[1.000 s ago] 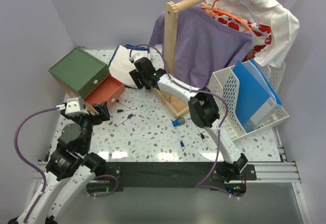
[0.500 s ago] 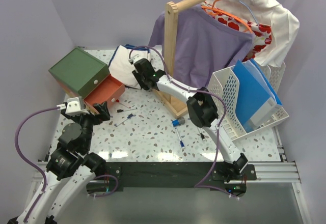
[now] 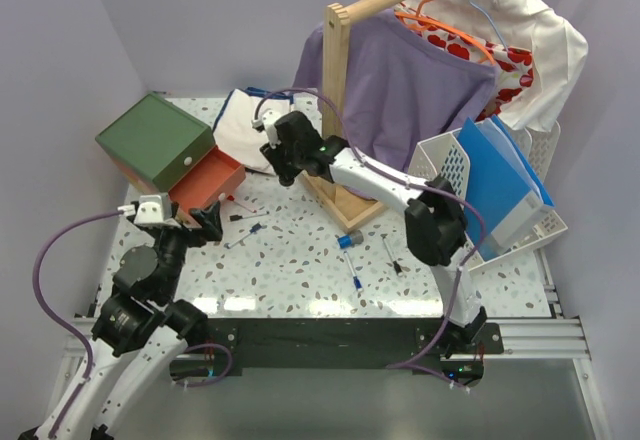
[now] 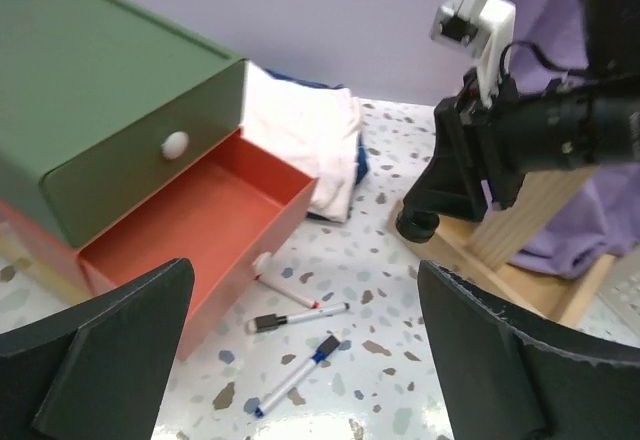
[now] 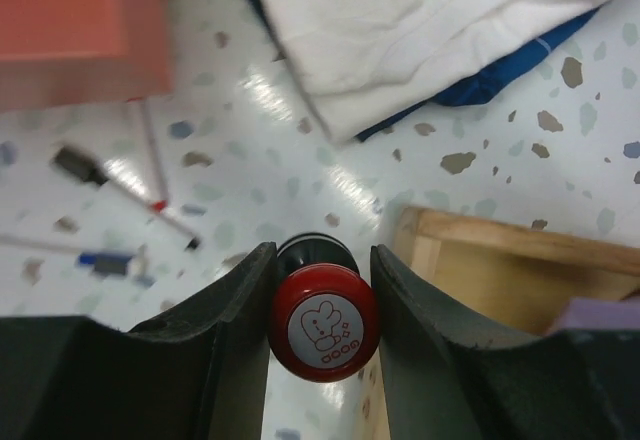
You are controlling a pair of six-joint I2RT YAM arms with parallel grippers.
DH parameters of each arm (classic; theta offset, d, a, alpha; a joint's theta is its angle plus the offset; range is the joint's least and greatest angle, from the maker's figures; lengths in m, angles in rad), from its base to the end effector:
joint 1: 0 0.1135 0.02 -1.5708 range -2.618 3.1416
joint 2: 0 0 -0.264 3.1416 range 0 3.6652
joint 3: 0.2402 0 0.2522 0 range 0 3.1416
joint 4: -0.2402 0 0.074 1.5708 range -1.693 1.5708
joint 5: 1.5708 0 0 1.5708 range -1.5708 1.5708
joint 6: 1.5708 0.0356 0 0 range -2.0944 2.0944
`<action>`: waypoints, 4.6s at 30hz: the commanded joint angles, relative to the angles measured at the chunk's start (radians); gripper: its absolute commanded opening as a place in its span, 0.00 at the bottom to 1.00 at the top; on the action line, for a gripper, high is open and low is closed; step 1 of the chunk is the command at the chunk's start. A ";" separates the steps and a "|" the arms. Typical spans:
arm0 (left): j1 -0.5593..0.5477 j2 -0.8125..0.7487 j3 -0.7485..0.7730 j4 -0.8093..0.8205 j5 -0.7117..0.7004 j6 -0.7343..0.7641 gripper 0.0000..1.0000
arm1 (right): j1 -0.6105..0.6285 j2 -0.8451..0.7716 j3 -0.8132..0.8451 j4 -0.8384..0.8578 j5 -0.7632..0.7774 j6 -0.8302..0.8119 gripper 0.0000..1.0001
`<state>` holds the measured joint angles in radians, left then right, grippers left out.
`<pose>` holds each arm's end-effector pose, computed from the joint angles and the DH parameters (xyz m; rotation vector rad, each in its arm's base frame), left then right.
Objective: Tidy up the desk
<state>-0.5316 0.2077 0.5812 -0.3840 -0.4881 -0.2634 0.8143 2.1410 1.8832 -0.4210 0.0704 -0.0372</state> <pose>0.0716 -0.0228 0.3121 -0.1700 1.5758 -0.2362 0.3449 0.3618 0.2625 -0.9024 2.0825 0.3371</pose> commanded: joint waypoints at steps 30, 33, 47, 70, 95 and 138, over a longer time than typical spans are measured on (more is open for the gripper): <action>-0.082 0.346 -0.225 0.801 1.240 -0.114 1.00 | -0.006 -0.725 -0.380 -0.562 -1.029 -0.751 0.00; -0.146 0.390 -0.216 0.781 1.172 -0.074 1.00 | -0.007 -0.710 -0.362 -0.535 -1.035 -0.707 0.00; -0.281 0.513 -0.169 0.829 0.988 0.018 1.00 | -0.007 -0.690 -0.377 -0.414 -1.057 -0.569 0.00; -0.326 0.509 -0.185 0.838 0.885 0.013 0.53 | -0.007 -0.648 -0.366 -0.326 -1.077 -0.481 0.00; -0.323 0.470 0.279 -0.191 0.036 0.159 0.00 | -0.254 -0.886 -0.596 -0.295 -0.789 -0.449 0.99; 0.266 1.024 0.539 -0.104 0.013 0.303 0.73 | -0.316 -0.934 -0.739 -0.403 -0.972 -0.655 0.99</action>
<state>-0.2749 1.2396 1.0691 -0.5278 -0.4488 0.0311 0.5053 1.2144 1.1378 -0.8127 -0.8574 -0.6674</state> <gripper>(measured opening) 0.707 0.987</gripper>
